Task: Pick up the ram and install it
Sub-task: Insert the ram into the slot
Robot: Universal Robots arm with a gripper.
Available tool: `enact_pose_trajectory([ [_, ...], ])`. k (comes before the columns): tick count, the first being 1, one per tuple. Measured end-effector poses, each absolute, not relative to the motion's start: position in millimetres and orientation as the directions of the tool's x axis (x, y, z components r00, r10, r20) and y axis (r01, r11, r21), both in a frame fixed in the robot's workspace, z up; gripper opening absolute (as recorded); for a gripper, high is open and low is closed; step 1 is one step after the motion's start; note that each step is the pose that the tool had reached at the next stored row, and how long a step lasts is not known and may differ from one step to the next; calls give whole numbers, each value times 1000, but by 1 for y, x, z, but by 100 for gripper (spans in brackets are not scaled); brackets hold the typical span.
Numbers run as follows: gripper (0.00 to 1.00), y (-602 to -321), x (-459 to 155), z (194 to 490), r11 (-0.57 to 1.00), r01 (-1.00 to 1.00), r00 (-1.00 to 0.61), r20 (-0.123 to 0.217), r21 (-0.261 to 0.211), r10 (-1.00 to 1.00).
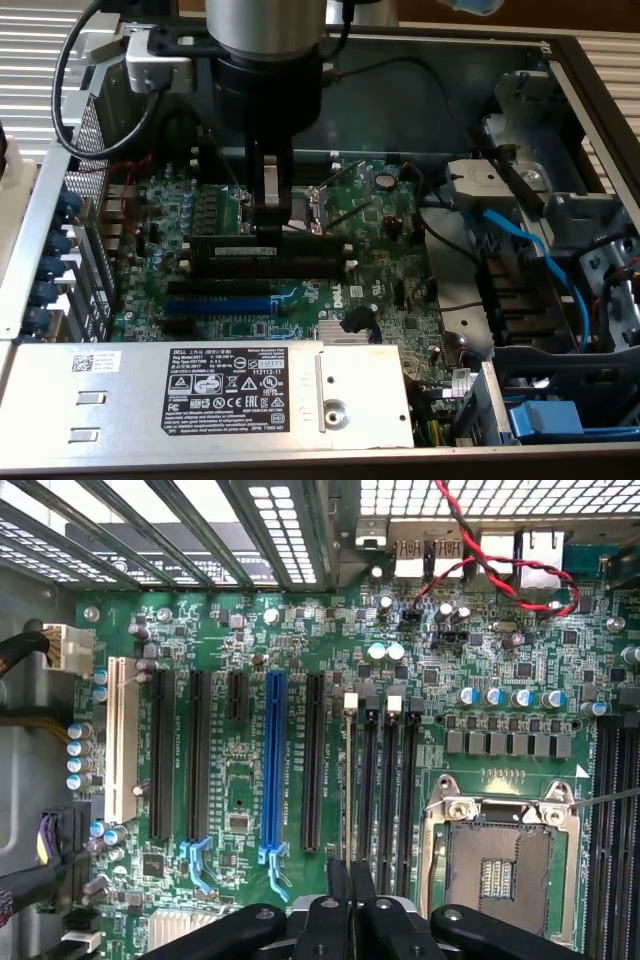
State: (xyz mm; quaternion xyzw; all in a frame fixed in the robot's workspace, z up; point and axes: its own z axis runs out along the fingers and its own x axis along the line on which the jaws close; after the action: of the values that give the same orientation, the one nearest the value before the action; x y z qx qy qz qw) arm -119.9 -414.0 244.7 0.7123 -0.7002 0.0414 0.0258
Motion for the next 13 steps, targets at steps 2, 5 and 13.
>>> enact_pose_trajectory([
  [2,12,-414,-120,247,-18,-999,15,97,-30,-995],
  [5,12,-414,-120,249,-18,-999,13,98,-50,-995],
  [13,12,-418,-122,249,-5,-997,-1,91,-71,-996],
])
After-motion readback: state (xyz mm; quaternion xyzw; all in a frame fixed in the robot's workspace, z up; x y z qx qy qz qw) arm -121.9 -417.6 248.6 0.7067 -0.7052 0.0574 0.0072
